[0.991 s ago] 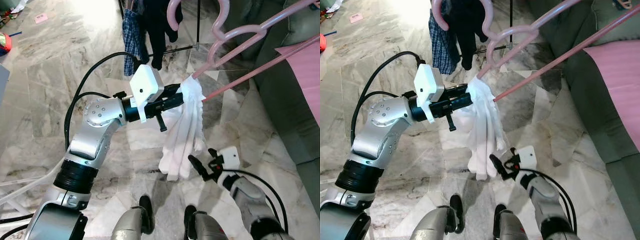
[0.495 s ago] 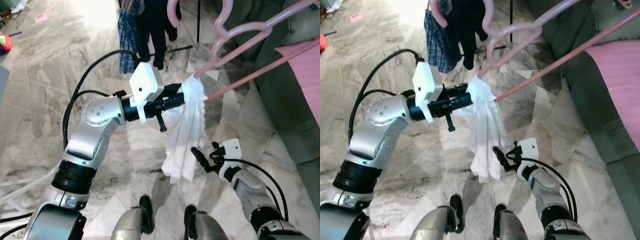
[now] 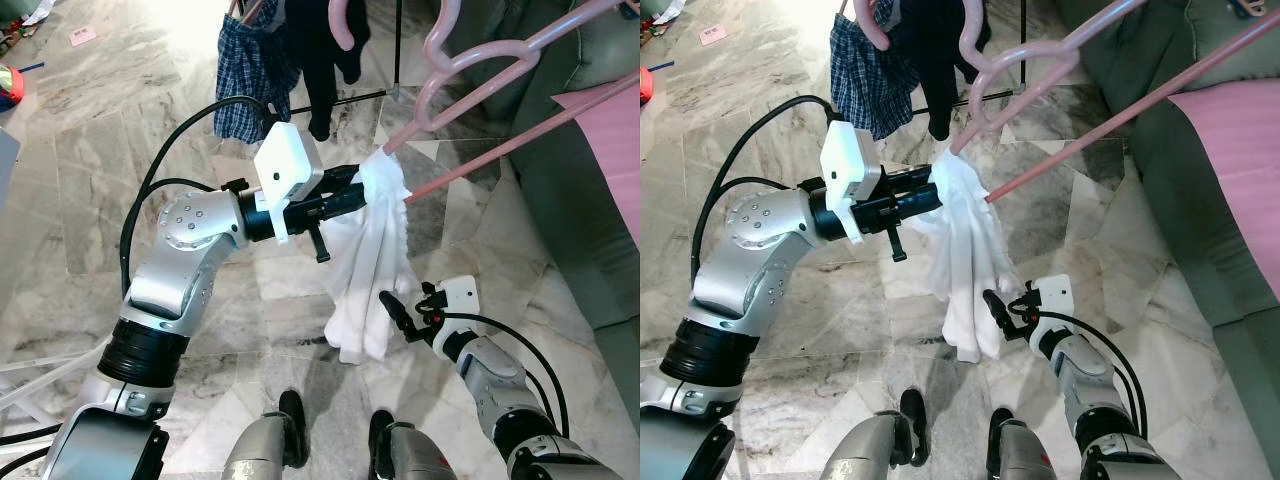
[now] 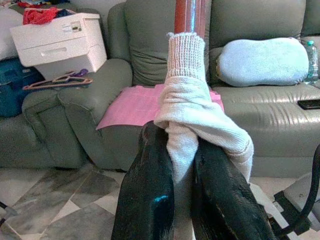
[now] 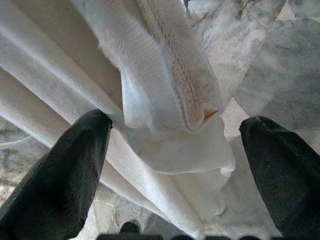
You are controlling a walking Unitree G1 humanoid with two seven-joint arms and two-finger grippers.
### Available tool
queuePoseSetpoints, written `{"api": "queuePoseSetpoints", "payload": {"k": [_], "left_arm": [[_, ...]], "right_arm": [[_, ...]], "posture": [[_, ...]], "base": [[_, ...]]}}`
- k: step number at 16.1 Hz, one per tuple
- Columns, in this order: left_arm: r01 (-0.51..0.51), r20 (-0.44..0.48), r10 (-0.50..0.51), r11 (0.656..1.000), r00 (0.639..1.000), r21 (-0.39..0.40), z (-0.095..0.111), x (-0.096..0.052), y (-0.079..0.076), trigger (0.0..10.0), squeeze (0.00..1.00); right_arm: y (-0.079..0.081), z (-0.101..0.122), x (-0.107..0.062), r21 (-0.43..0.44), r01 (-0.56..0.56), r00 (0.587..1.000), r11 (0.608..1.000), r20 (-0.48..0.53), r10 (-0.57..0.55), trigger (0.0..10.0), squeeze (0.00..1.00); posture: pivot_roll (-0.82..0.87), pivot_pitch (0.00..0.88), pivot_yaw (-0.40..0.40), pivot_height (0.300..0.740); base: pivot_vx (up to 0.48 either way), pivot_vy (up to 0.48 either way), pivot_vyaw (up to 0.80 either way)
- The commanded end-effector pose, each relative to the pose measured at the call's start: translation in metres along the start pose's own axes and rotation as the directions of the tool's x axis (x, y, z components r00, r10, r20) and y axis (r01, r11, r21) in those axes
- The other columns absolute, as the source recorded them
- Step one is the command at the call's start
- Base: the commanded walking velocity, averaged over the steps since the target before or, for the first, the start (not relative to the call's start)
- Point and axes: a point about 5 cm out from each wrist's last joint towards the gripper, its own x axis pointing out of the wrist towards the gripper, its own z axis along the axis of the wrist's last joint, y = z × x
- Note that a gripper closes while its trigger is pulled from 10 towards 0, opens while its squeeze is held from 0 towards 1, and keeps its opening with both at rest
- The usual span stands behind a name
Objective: Hang hanger
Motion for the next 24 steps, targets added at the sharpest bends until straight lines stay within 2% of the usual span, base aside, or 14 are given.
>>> {"api": "queuePoseSetpoints", "payload": {"k": [1, 2, 4, 5, 6, 7, 9, 15, 22, 24], "left_arm": [[-0.002, 0.027, 0.001, 1.000, 1.000, 0.029, 0.0067, -0.0018, 0.0012, 2.0, 0.00], [-0.003, 0.026, 0.002, 1.000, 1.000, 0.026, 0.0057, -0.0019, 0.0004, 1.8, 0.00], [-0.002, 0.028, 0.001, 1.000, 1.000, 0.028, 0.0071, -0.0021, 0.0000, 1.5, 0.00], [-0.002, 0.031, 0.001, 1.000, 1.000, 0.031, 0.0089, -0.0019, 0.0006, 0.9, 0.00], [-0.003, 0.033, 0.002, 1.000, 0.999, 0.031, 0.0096, -0.0018, 0.0011, 0.7, 0.00], [-0.005, 0.032, 0.004, 0.999, 0.999, 0.035, 0.0097, -0.0023, 0.0017, 0.4, 0.00], [-0.004, 0.034, 0.003, 0.999, 0.999, 0.037, 0.0104, -0.0016, 0.0018, 0.0, 0.00], [-0.008, 0.039, 0.007, 0.999, 0.999, 0.043, 0.0114, -0.0009, 0.0025, 0.0, 0.00], [-0.011, 0.037, 0.010, 0.999, 0.999, 0.042, 0.0108, -0.0016, 0.0024, 0.0, 0.00], [-0.016, 0.025, 0.015, 0.999, 1.000, 0.044, 0.0078, -0.0034, 0.0027, 0.0, 0.00]], "right_arm": [[0.0031, -0.0074, -0.0021, 0.035, -0.003, 1.000, 0.999, -0.008, 0.003, 2.4, 0.00], [0.0038, -0.0061, -0.0009, 0.045, -0.010, 1.000, 0.999, -0.002, 0.010, 0.0, 0.00], [0.0021, -0.0085, -0.0021, 0.043, 0.015, 1.000, 0.999, -0.015, -0.014, 0.0, 0.00], [0.0021, -0.0111, -0.0036, 0.046, 0.015, 1.000, 0.999, -0.023, -0.014, 8.9, 0.00], [0.0023, -0.0116, -0.0038, 0.055, 0.012, 1.000, 0.998, -0.020, -0.011, 5.0, 0.00], [0.0018, -0.0105, -0.0032, 0.069, 0.011, 1.000, 0.998, -0.015, -0.010, 0.0, 0.00], [0.0003, -0.0091, -0.0027, 0.074, 0.022, 1.000, 0.997, -0.013, -0.021, 0.0, 0.00], [-0.0033, -0.0098, -0.0048, 0.099, 0.049, 0.999, 0.994, -0.005, -0.049, 0.0, 0.00], [-0.0049, -0.0061, -0.0031, 0.088, 0.052, 0.999, 0.995, -0.001, -0.052, 0.0, 0.00], [-0.0058, -0.0025, -0.0024, 0.062, 0.053, 0.998, 0.997, 0.012, -0.054, 0.0, 0.00]], "posture": [[0.09, 0.336, 0.097, 0.740], [0.09, 0.335, 0.096, 0.740], [0.09, 0.331, 0.095, 0.740], [0.09, 0.331, 0.095, 0.740], [0.09, 0.330, 0.094, 0.740], [0.09, 0.329, 0.095, 0.740], [0.09, 0.327, 0.095, 0.740], [0.09, 0.322, 0.093, 0.740], [0.09, 0.326, 0.090, 0.740], [0.10, 0.325, 0.089, 0.740]], "base": [[0.000, 0.000, 0.00], [0.000, 0.000, 0.00], [0.000, 0.000, 0.00], [0.000, 0.000, 0.00], [0.000, 0.000, 0.00], [0.000, 0.000, 0.00], [0.000, 0.000, 0.00], [0.000, 0.000, 0.00], [0.000, 0.000, 0.00], [0.000, 0.000, 0.00]]}}
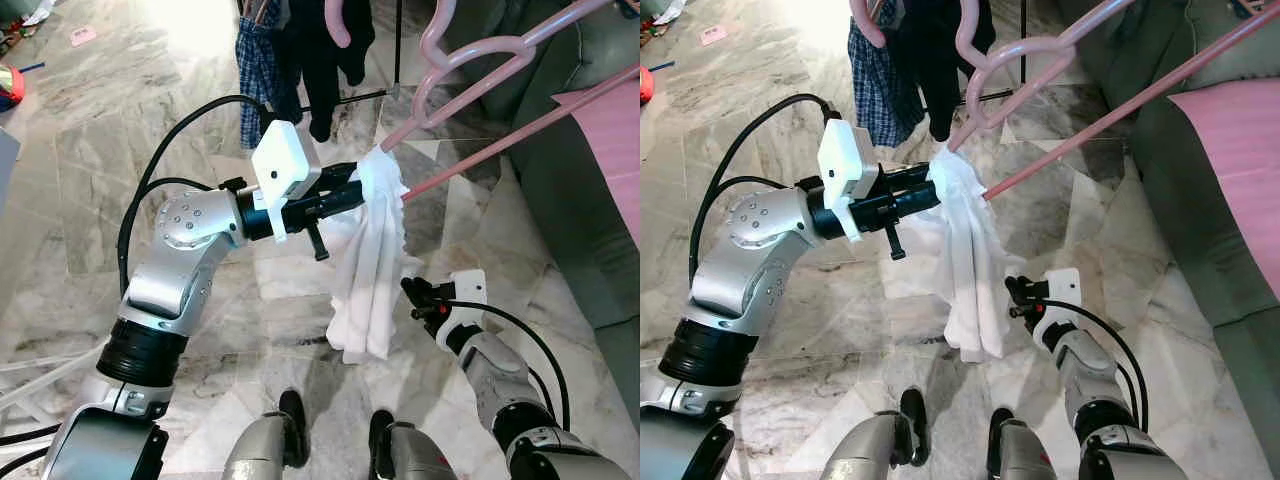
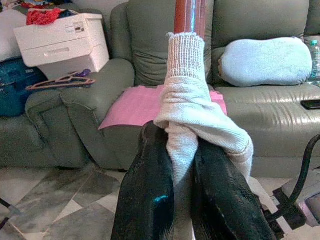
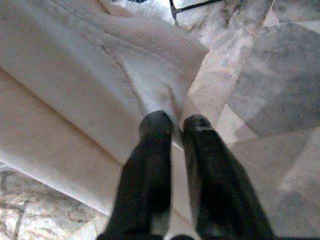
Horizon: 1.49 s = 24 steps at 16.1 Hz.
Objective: Hang hanger
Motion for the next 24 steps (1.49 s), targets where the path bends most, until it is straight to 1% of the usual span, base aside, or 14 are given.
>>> {"api": "queuePoseSetpoints", "payload": {"k": [1, 3, 6, 7, 8, 10, 12, 14, 15, 16, 17, 18, 19, 24], "left_arm": [[-0.016, 0.015, 0.015, 0.999, 1.000, 0.030, 0.004, -0.004, 0.002, 0.0, 0.00], [-0.047, -0.021, 0.047, 0.999, 0.999, 0.019, -0.008, -0.011, 0.003, 0.0, 0.00], [-0.080, -0.055, 0.080, 0.997, 0.995, -0.011, -0.020, -0.019, 0.003, 0.0, 0.00], [-0.080, -0.055, 0.080, 0.997, 0.995, -0.011, -0.020, -0.019, 0.003, 0.0, 0.00], [-0.082, -0.059, 0.081, 0.997, 0.995, -0.015, -0.023, -0.019, 0.003, 0.0, 0.00], [-0.086, -0.071, 0.084, 0.996, 0.994, -0.025, -0.028, -0.020, 0.002, 0.0, 0.00], [-0.103, -0.110, 0.096, 0.993, 0.989, -0.054, -0.043, -0.027, -0.002, 0.0, 0.00], [-0.132, -0.180, 0.113, 0.987, 0.977, -0.096, -0.068, -0.040, -0.012, 0.0, 0.00], [-0.132, -0.202, 0.109, 0.986, 0.973, -0.105, -0.075, -0.045, -0.017, 0.0, 0.00], [-0.153, -0.211, 0.122, 0.978, 0.970, -0.141, -0.082, -0.049, -0.021, 0.0, 0.00], [-0.183, -0.261, 0.138, 0.970, 0.955, -0.158, -0.098, -0.057, -0.027, 0.0, 0.00], [-0.188, -0.275, 0.140, 0.969, 0.951, -0.159, -0.102, -0.059, -0.028, 0.0, 0.00], [-0.211, -0.305, 0.149, 0.961, 0.941, -0.181, -0.113, -0.065, -0.032, 0.0, 0.00], [-0.194, -0.336, 0.094, 0.941, 0.937, -0.278, -0.128, -0.074, -0.041, 0.0, 0.00]], "right_arm": [[-0.001, -0.006, -0.005, -0.008, 0.012, 1.000, 1.000, -0.014, -0.012, 0.0, 0.00], [-0.012, 0.006, -0.008, -0.063, 0.043, 0.998, 0.997, 0.051, -0.040, 0.0, 0.00], [-0.034, 0.023, -0.020, -0.097, 0.133, 0.983, 0.986, 0.138, -0.119, 0.0, 0.00], [-0.034, 0.023, -0.020, -0.097, 0.133, 0.983, 0.986, 0.138, -0.119, 0.0, 0.00], [-0.042, 0.027, -0.024, -0.110, 0.164, 0.977, 0.980, 0.153, -0.146, 0.0, 0.00], [-0.046, 0.031, -0.026, -0.133, 0.182, 0.973, 0.974, 0.167, -0.159, 0.0, 0.00], [-0.047, 0.045, -0.027, -0.190, 0.206, 0.961, 0.960, 0.223, -0.162, 0.0, 0.00], [-0.055, 0.069, -0.032, -0.262, 0.265, 0.932, 0.928, 0.316, -0.177, 0.0, 0.00], [-0.058, 0.079, -0.035, -0.272, 0.287, 0.918, 0.918, 0.352, -0.182, 0.0, 0.00], [-0.060, 0.088, -0.038, -0.279, 0.306, 0.905, 0.910, 0.384, -0.186, 0.0, 0.00], [-0.063, 0.102, -0.043, -0.299, 0.332, 0.885, 0.895, 0.426, -0.187, 0.0, 0.00], [-0.064, 0.105, -0.044, -0.302, 0.337, 0.882, 0.891, 0.433, -0.187, 0.0, 0.00], [-0.065, 0.114, -0.047, -0.318, 0.354, 0.869, 0.879, 0.460, -0.184, 0.0, 0.00], [-0.060, 0.132, -0.051, -0.352, 0.363, 0.856, 0.863, 0.491, -0.160, 0.0, 0.00]], "posture": [[0.09, 0.324, 0.087, 0.740], [0.08, 0.320, 0.081, 0.740], [0.06, 0.321, 0.072, 0.740], [0.06, 0.321, 0.072, 0.740], [0.05, 0.319, 0.072, 0.740], [0.06, 0.316, 0.072, 0.740], [0.05, 0.315, 0.072, 0.740], [0.04, 0.316, 0.069, 0.740], [0.04, 0.316, 0.069, 0.740], [0.04, 0.318, 0.065, 0.740], [0.02, 0.322, 0.061, 0.740], [0.02, 0.323, 0.059, 0.740], [0.01, 0.326, 0.057, 0.740], [0.00, 0.328, 0.052, 0.740]], "base": [[0.000, 0.000, 0.00], [0.000, 0.000, 0.00], [0.000, 0.000, 0.00], [0.000, 0.000, 0.00], [0.000, 0.000, 0.00], [0.000, 0.000, 0.00], [0.000, 0.000, 0.00], [0.000, 0.000, 0.00], [0.000, 0.000, 0.00], [0.000, 0.000, 0.00], [0.000, 0.000, 0.00], [0.000, 0.000, 0.00], [0.000, 0.000, 0.00], [0.000, 0.000, 0.00]]}}
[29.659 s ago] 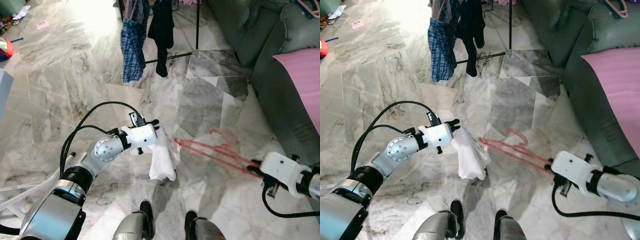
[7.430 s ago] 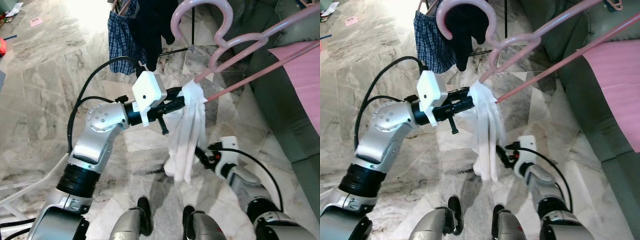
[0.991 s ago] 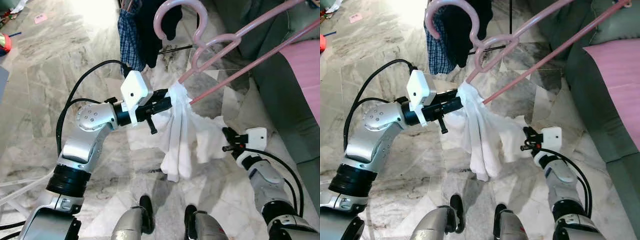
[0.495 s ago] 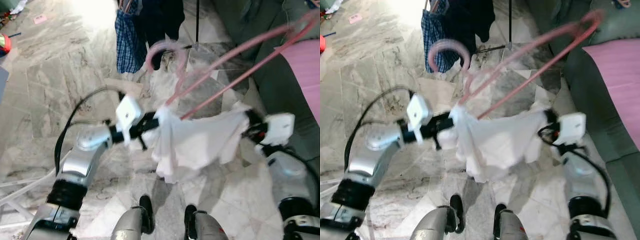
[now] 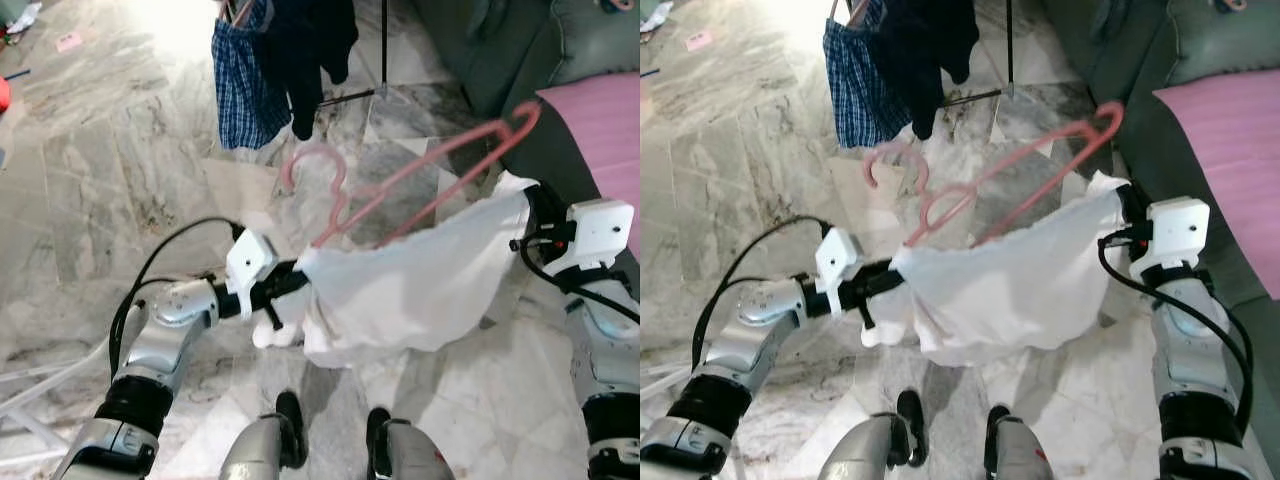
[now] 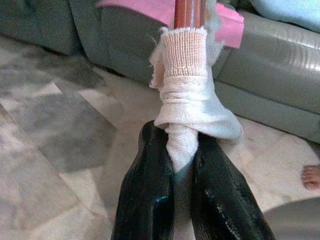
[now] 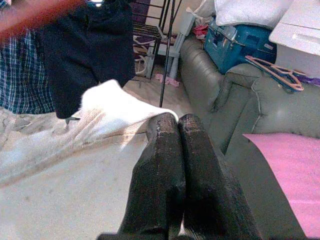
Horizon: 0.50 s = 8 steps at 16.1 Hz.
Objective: Hang hanger
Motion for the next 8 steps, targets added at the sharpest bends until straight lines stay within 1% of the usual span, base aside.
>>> {"api": "queuePoseSetpoints", "payload": {"k": [1, 2, 3, 4, 5, 6, 8], "left_arm": [[0.009, 0.006, -0.009, 0.998, 1.000, -0.058, -0.007, -0.005, -0.001, 0.0, 0.00], [0.020, 0.012, -0.019, 0.996, 1.000, -0.090, -0.010, -0.006, -0.002, 0.0, 0.00], [0.024, 0.023, -0.021, 0.990, 1.000, -0.142, -0.013, -0.006, -0.004, 0.0, 0.00], [0.036, 0.015, -0.034, 0.985, 0.999, -0.171, -0.017, -0.007, -0.005, 0.0, 0.00], [0.049, -0.003, -0.050, 0.984, 0.999, -0.169, -0.022, -0.008, -0.008, 0.0, 0.00], [0.060, -0.026, -0.066, 0.979, 0.997, -0.193, -0.029, -0.009, -0.010, 0.0, 0.00], [0.076, -0.037, -0.086, 0.975, 0.996, -0.207, -0.033, -0.010, -0.013, 0.0, 0.00]], "right_arm": [[-0.002, 0.007, 0.000, -0.021, -0.001, 1.000, 1.000, 0.014, 0.002, 0.0, 0.00], [-0.003, 0.011, 0.001, -0.026, -0.001, 1.000, 1.000, 0.027, 0.002, 0.0, 0.00], [-0.004, 0.018, 0.003, -0.032, -0.002, 0.999, 0.999, 0.044, 0.003, 0.0, 0.00], [-0.005, 0.022, 0.004, -0.040, -0.004, 0.998, 0.999, 0.055, 0.006, 0.0, 0.00], [-0.006, 0.026, 0.006, -0.049, -0.007, 0.998, 0.999, 0.064, 0.010, 0.0, 0.00], [-0.008, 0.032, 0.008, -0.053, -0.006, 0.997, 0.999, 0.079, 0.011, 0.0, 0.00], [-0.009, 0.039, 0.009, -0.062, -0.008, 0.996, 0.998, 0.091, 0.013, 0.0, 0.00]], "posture": [[0.00, 0.327, 0.053, 0.740], [-0.01, 0.327, 0.053, 0.740], [-0.01, 0.327, 0.051, 0.740], [-0.01, 0.327, 0.051, 0.740], [-0.02, 0.328, 0.051, 0.740], [-0.02, 0.327, 0.049, 0.740], [-0.02, 0.327, 0.049, 0.740]], "base": [[0.000, 0.000, 0.00], [0.000, 0.000, 0.00], [0.000, 0.000, 0.00], [0.000, 0.000, 0.00], [0.000, 0.000, 0.00], [0.000, 0.000, 0.00], [0.000, 0.000, 0.00]]}}
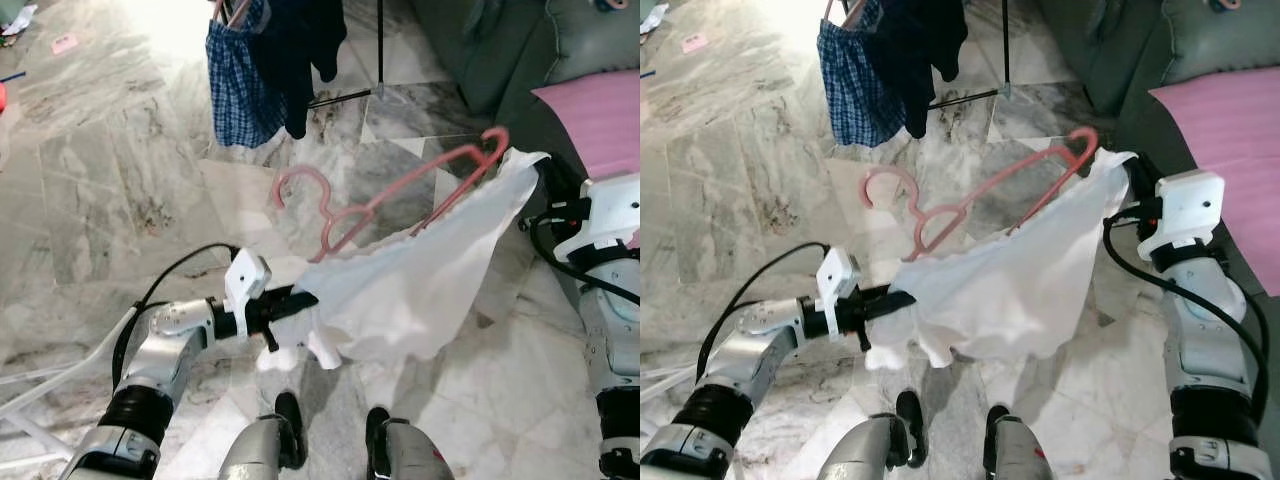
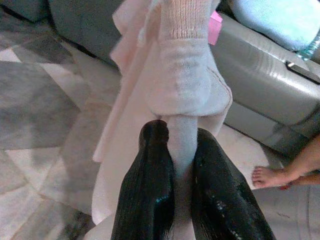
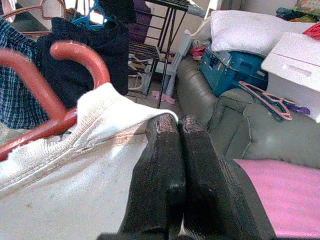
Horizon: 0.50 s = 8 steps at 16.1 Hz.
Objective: Hang hanger
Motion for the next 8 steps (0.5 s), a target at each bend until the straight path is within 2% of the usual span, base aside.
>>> {"api": "queuePoseSetpoints", "payload": {"k": [1, 6, 8], "left_arm": [[0.016, -0.027, -0.017, 0.999, 0.999, -0.032, -0.009, -0.004, -0.003, 0.0, 0.00], [0.105, -0.041, -0.107, 0.993, 0.993, -0.061, -0.013, -0.006, -0.008, 0.0, 0.00], [0.156, -0.097, -0.160, 0.986, 0.982, -0.053, -0.020, -0.007, -0.013, 0.0, 0.00]], "right_arm": [[-0.005, 0.009, 0.001, -0.015, 0.006, 1.000, 1.000, 0.027, -0.006, 0.0, 0.00], [-0.006, 0.013, 0.005, -0.013, 0.000, 1.000, 1.000, 0.029, 0.001, 0.0, 0.00], [-0.003, 0.016, 0.010, -0.008, -0.015, 0.999, 1.000, 0.037, 0.015, 0.0, 0.00]], "posture": [[-0.02, 0.325, 0.049, 0.740], [-0.02, 0.323, 0.051, 0.740], [-0.02, 0.322, 0.052, 0.740]], "base": [[0.000, 0.000, 0.00], [0.000, 0.000, 0.00], [0.000, 0.000, 0.00]]}}
